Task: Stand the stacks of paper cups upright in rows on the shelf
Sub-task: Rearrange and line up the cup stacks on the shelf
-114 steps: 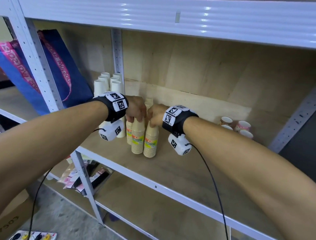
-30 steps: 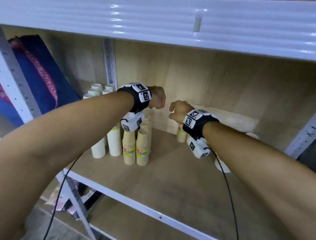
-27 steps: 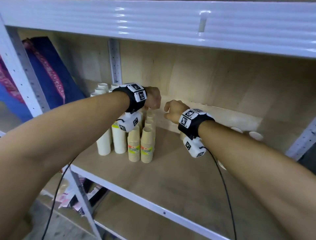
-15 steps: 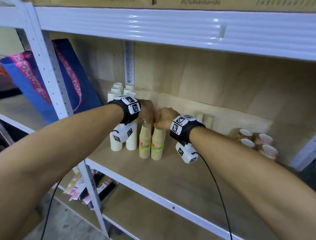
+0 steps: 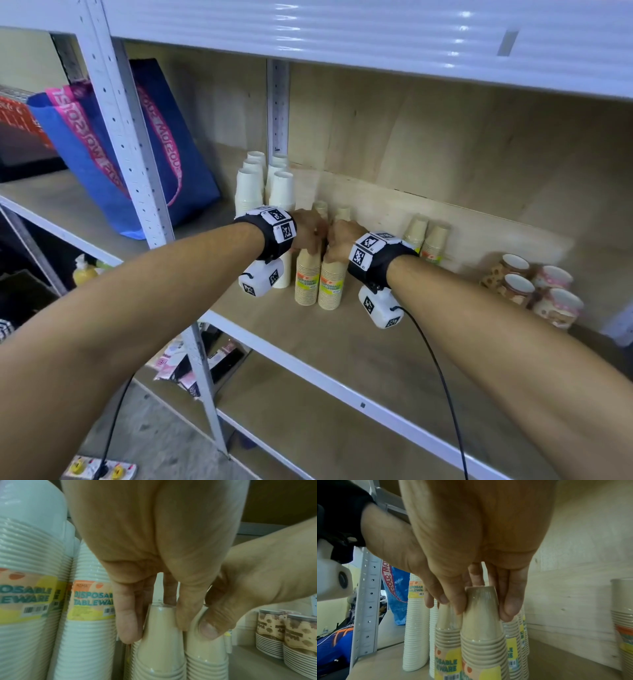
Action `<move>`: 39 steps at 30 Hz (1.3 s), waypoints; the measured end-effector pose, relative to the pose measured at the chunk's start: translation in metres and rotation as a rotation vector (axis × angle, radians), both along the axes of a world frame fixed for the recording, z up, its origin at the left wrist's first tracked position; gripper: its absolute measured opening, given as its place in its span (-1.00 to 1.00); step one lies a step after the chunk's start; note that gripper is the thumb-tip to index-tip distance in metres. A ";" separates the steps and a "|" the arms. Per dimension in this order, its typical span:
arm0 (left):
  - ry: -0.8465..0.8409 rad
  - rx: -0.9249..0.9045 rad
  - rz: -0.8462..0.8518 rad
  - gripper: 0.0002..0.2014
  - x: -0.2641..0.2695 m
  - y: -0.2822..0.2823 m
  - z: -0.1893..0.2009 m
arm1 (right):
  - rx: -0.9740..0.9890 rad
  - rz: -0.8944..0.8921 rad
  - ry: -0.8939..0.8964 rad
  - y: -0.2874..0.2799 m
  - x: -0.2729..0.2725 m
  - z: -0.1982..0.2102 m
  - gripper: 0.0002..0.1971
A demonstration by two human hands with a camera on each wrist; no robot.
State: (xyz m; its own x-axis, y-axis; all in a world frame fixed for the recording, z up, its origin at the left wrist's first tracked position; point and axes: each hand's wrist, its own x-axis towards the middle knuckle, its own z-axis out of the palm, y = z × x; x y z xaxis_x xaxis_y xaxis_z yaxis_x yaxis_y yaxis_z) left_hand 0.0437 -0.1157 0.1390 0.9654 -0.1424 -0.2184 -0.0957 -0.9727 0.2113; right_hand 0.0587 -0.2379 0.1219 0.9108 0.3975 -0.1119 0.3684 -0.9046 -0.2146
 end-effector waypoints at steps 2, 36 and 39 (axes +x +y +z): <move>-0.002 -0.011 0.002 -0.69 0.001 -0.001 -0.004 | -0.001 0.005 0.017 0.000 0.002 0.000 -0.72; -0.179 -0.103 -0.204 -0.67 0.069 -0.148 0.027 | -0.104 -0.366 -0.062 -0.184 0.052 0.032 -0.60; -0.191 -0.114 -0.220 -0.68 0.082 -0.158 0.023 | -0.141 -0.421 -0.082 -0.209 0.098 0.011 -0.47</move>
State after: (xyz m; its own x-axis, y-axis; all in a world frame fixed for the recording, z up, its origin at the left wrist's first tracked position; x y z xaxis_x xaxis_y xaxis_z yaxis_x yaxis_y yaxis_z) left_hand 0.1258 -0.2741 0.1622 0.9309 -0.3653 -0.0063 -0.3495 -0.8953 0.2761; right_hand 0.1564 -0.4467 0.1334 0.9980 -0.0233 -0.0592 -0.0271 -0.9976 -0.0641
